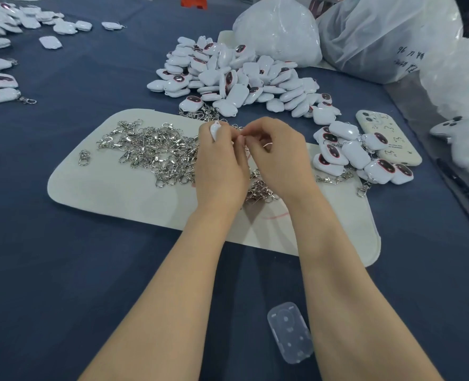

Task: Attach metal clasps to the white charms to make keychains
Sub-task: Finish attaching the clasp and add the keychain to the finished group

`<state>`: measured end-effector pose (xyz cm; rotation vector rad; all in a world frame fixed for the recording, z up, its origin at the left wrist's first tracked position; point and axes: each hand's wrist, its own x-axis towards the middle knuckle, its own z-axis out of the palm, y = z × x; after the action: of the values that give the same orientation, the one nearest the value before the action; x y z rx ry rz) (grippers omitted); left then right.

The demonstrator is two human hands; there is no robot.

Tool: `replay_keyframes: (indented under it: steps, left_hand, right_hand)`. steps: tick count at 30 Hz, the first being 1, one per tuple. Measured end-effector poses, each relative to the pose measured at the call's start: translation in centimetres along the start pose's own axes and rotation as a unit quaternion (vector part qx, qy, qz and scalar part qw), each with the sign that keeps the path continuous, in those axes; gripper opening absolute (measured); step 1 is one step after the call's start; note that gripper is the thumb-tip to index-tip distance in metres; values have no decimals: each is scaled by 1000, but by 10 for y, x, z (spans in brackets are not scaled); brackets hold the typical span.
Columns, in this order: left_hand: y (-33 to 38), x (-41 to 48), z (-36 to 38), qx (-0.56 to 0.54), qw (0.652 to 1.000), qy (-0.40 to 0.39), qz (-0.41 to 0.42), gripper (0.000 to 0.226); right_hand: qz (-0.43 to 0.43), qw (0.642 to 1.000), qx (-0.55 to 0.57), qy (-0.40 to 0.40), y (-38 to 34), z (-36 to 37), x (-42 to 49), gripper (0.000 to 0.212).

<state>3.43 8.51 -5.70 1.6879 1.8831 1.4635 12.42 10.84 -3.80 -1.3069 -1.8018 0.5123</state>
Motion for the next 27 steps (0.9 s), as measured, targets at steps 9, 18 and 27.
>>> replay_keyframes:
  steps: [9, 18, 27]
  left_hand:
    - [-1, 6, -1, -81, 995, -20, -48, 9]
    - [-2, 5, -1, -71, 996, -14, -42, 11]
    - [0, 5, -2, -103, 993, -7, -51, 8]
  right_hand:
    - [148, 974, 172, 30, -3, 1, 0, 16]
    - [31, 998, 44, 15, -2, 0, -1, 12]
    - [93, 987, 124, 46, -5, 2, 2, 16]
